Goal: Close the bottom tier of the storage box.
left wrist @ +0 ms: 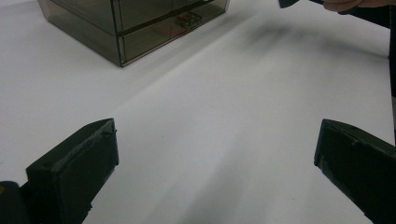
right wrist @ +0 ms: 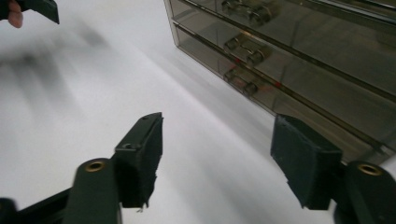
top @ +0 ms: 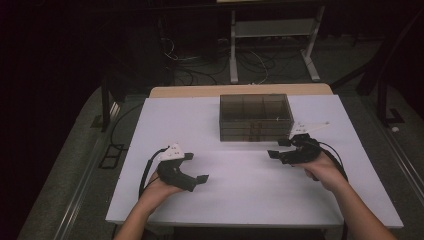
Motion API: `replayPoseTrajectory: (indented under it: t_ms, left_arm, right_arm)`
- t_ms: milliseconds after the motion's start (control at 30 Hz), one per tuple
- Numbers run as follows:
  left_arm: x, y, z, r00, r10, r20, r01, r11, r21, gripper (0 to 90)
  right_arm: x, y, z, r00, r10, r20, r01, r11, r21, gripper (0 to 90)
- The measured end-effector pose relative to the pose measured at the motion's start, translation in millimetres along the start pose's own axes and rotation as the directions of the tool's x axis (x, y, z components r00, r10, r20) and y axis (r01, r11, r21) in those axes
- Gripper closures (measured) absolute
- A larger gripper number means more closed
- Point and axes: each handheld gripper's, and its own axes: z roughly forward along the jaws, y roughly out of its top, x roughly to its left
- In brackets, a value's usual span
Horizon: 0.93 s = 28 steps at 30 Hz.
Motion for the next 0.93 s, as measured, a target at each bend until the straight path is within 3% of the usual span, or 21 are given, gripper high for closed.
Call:
replayPoseTrajectory:
  t_ms: [367,633,933]
  left_arm:
    - [-0.5,-0.3,-1.1,1.0,0.004,0.001,-0.004,1.0,0.004,0.0]
    - [-1.0,-0.5,-1.6,1.0,0.006,0.002,-0.006,1.0,0.004,0.0]
    - [-1.4,-0.9,-1.7,1.0,0.005,0.001,-0.005,1.0,0.007,0.0]
  right_arm:
    - [-0.9,-23.0,-35.8,0.9996,-0.017,0.022,0.018,0.998,-0.058,15.1]
    - [-4.8,-42.1,-49.6,0.9988,-0.021,0.044,0.024,0.998,-0.06,4.4]
    - [-8.0,-56.5,-64.0,0.9991,-0.008,0.042,0.012,0.997,-0.081,0.9]
